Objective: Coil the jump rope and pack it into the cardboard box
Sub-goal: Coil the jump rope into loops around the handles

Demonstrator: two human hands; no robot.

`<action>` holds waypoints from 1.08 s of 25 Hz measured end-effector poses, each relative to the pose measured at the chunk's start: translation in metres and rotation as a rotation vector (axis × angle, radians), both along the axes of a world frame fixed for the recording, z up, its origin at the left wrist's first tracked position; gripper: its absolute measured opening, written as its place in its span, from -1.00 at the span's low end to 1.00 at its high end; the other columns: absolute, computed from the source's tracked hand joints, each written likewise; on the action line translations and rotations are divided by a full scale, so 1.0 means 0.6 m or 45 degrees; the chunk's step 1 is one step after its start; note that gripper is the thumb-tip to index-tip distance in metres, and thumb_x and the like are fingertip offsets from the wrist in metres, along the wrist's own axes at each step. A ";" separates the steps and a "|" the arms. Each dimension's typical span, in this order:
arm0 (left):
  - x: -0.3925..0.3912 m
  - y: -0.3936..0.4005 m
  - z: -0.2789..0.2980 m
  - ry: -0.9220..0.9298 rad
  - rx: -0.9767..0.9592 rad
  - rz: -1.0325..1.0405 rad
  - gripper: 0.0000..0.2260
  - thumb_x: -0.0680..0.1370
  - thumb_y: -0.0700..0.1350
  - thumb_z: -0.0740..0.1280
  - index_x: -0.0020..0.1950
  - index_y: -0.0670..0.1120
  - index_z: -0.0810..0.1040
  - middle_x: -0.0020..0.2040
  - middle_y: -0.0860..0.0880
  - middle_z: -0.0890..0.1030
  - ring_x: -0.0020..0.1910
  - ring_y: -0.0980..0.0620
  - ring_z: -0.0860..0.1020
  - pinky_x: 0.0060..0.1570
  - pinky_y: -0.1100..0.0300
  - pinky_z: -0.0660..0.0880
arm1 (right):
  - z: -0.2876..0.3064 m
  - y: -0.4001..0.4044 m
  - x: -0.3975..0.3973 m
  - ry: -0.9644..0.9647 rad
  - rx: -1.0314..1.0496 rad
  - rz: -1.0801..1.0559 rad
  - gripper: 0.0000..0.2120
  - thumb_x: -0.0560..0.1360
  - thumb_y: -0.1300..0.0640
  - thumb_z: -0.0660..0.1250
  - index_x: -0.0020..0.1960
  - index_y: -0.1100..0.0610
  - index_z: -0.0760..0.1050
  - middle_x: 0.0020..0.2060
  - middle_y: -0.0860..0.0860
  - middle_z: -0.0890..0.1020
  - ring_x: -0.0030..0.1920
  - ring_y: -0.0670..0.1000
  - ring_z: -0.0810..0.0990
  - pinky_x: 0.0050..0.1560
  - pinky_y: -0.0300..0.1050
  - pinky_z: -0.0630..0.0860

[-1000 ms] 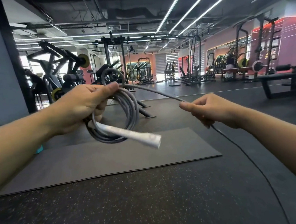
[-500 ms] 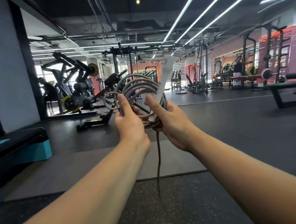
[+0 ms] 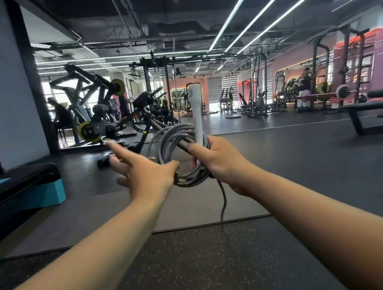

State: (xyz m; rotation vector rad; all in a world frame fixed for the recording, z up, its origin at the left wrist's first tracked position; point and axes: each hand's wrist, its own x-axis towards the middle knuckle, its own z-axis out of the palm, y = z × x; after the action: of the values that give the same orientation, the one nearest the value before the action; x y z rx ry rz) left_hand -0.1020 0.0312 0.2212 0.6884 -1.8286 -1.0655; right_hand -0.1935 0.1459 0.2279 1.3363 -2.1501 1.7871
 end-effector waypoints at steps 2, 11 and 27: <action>0.012 -0.014 0.006 -0.015 -1.065 0.207 0.16 0.35 -0.03 0.59 0.65 -0.02 -0.22 0.64 -0.21 -0.11 0.60 -0.29 -0.07 0.51 -0.32 0.01 | 0.001 0.002 -0.007 0.130 0.185 -0.037 -0.72 0.57 0.20 0.30 -0.33 0.12 0.51 -0.42 0.04 0.63 -0.41 -0.04 0.52 -0.30 -0.15 0.44; -0.019 -0.005 0.072 -1.017 -1.722 -0.420 -0.20 0.56 -0.13 0.35 0.65 0.05 -0.08 0.05 0.05 0.54 0.01 -0.02 0.54 -0.02 0.08 0.46 | 0.022 0.012 -0.009 0.461 0.708 0.035 -0.86 0.50 0.10 0.45 0.02 0.10 0.56 -0.15 0.08 0.70 -0.17 0.08 0.66 -0.08 0.08 0.60; 0.068 -0.142 0.086 -0.725 -0.766 -0.198 -0.78 0.64 -0.14 0.28 -0.21 -0.06 0.53 -0.27 -0.06 0.66 -0.36 -0.01 0.53 -0.37 0.13 0.40 | 0.027 0.139 -0.099 0.078 0.625 -0.204 -0.46 0.49 -0.33 0.37 -0.31 0.14 0.49 -0.47 -0.02 0.39 -0.48 0.00 0.38 -0.42 -0.12 0.39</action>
State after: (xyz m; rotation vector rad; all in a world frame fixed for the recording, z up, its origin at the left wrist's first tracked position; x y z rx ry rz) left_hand -0.0610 -0.0537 0.2731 0.5099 -2.5636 -0.3631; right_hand -0.2530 0.2293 0.2443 1.2213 -2.6800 1.1885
